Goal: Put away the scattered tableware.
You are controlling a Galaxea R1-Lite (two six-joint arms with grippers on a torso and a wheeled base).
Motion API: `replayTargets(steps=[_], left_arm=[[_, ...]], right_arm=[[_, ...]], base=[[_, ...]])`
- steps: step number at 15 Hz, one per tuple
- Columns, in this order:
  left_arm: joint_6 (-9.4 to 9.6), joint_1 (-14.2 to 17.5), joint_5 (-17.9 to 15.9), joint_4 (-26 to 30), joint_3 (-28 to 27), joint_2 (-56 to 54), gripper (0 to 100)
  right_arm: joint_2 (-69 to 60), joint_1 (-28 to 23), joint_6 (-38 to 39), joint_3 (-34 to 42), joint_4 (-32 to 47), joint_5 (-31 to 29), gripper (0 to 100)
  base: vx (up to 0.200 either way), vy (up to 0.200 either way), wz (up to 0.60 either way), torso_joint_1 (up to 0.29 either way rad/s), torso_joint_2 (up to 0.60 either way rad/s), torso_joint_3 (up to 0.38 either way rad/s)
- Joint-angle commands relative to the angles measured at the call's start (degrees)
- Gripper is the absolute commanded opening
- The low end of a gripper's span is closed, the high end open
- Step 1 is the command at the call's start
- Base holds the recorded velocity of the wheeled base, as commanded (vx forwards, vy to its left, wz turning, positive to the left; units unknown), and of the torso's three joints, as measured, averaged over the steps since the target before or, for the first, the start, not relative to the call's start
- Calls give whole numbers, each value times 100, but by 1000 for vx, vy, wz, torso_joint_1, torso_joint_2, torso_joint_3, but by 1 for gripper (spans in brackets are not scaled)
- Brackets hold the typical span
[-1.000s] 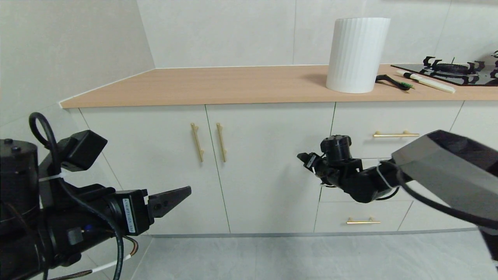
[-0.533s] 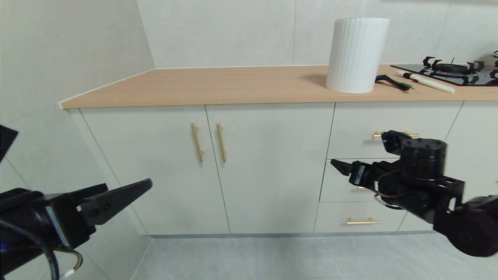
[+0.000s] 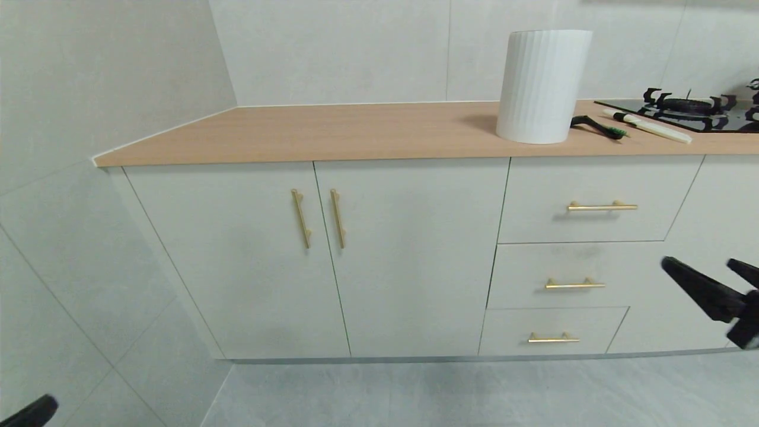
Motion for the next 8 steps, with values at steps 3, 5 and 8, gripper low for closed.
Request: replayTargets(steps=[3, 5, 8], left_arm=[[612, 800, 102, 556, -7, -1762, 100], [770, 1029, 155, 582, 11, -2096, 100], [814, 1275, 638, 591, 99, -2175, 100]], right_arm=[[-4425, -669, -560, -329, 4253, 103, 100], [-5075, -686, -613, -522, 5009, 139, 100], [-5321, -985, -903, -505, 5150, -231, 100]], base=[[0, 0, 0, 0, 0, 0], [0, 0, 0, 0, 0, 0], [0, 0, 0, 0, 0, 0]])
